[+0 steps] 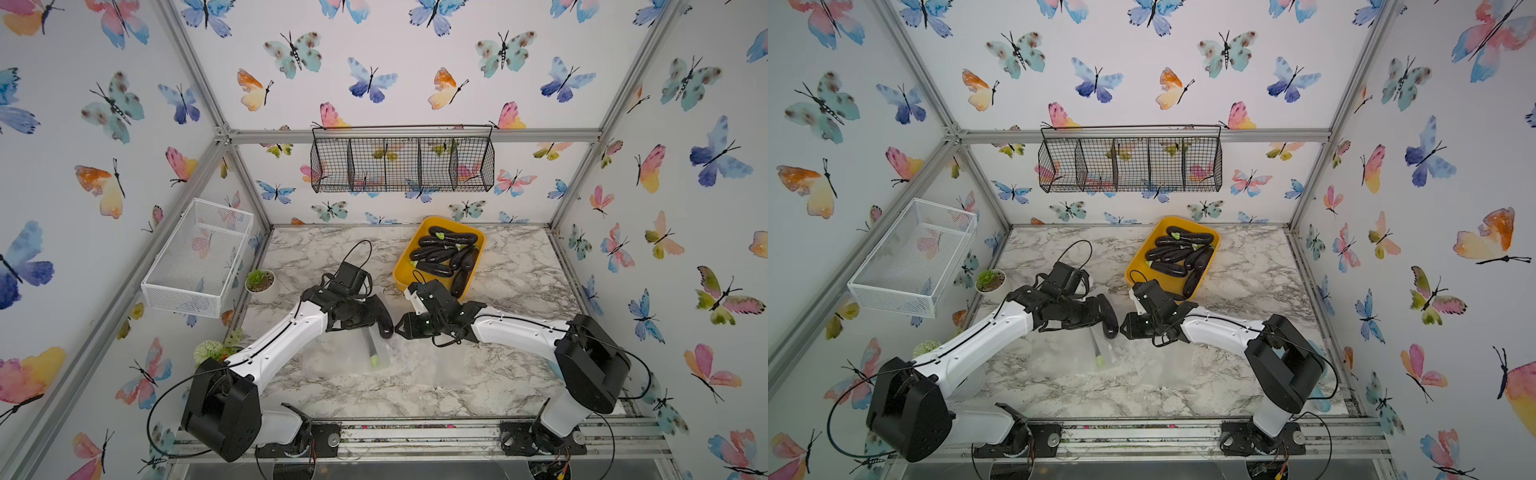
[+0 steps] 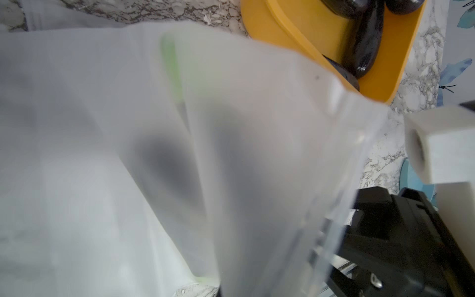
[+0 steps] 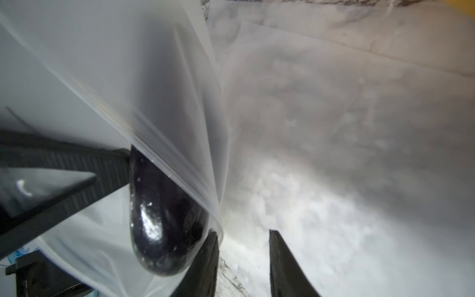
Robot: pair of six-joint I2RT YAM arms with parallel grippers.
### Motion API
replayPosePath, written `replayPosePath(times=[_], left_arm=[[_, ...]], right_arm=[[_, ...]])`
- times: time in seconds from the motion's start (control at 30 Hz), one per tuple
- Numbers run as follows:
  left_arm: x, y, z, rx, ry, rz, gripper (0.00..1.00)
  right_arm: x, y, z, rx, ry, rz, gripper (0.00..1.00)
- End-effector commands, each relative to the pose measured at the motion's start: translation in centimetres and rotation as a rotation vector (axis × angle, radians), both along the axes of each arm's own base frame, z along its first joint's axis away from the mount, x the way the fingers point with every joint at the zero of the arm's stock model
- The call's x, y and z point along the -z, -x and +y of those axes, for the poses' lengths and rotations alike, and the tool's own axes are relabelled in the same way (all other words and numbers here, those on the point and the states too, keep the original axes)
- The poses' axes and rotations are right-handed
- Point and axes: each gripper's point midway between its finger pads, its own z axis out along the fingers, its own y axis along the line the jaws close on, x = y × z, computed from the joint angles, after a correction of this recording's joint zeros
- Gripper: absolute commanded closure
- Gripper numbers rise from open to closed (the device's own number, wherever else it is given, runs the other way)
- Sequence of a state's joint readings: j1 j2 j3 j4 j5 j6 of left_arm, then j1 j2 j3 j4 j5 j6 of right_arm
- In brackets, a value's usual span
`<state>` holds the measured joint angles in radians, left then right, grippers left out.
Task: Place the eggplant in a zip-top bag and seal the zipper
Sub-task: Place the eggplant in the zipper food storage bag, then adjust the zipper food storage bag in the zipper food storage bag.
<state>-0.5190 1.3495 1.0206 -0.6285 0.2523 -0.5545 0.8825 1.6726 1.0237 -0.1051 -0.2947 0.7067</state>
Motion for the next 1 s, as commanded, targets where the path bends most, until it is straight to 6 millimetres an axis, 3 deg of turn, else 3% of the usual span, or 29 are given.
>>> replayPosePath(times=[0.0, 0.13, 0.23, 0.33, 0.43, 0.6, 0.7, 0.83, 0.97], left_arm=[[-1.0, 0.5, -0.2, 0.010, 0.039, -0.018, 1.00], [-0.8, 0.6, -0.4, 0.013, 0.048, -0.011, 1.00], [-0.4, 0.6, -0.1, 0.006, 0.035, -0.008, 1.00], [1.0, 0.0, 1.9, -0.056, -0.085, -0.009, 1.00], [2.7, -0.4, 2.9, -0.077, -0.172, 0.028, 1.00], [3.0, -0.9, 2.1, -0.078, -0.147, 0.035, 1.00], [2.3, -1.1, 1.9, -0.071, -0.138, 0.022, 1.00], [-0.1, -1.3, 2.1, -0.065, -0.135, -0.011, 1.00], [-3.0, -1.0, 2.6, -0.064, -0.130, -0.059, 1.00]], right_arm=[[-0.7, -0.2, 1.3, -0.024, -0.076, -0.010, 0.67], [-1.8, -0.3, 2.2, -0.024, -0.144, -0.010, 0.71], [-2.3, -0.4, 2.4, -0.019, -0.160, -0.011, 0.86], [-4.4, -0.6, 1.9, -0.013, -0.137, -0.037, 0.95], [-6.4, -0.9, 1.4, 0.001, -0.145, -0.086, 0.96], [-7.6, -0.1, 1.5, -0.036, -0.151, -0.065, 0.96], [-8.4, -0.3, 1.4, -0.016, -0.182, -0.080, 0.96], [-6.2, -0.9, 0.9, -0.029, -0.036, -0.072, 0.96], [-7.6, -1.5, 2.6, -0.049, -0.132, -0.102, 0.96]])
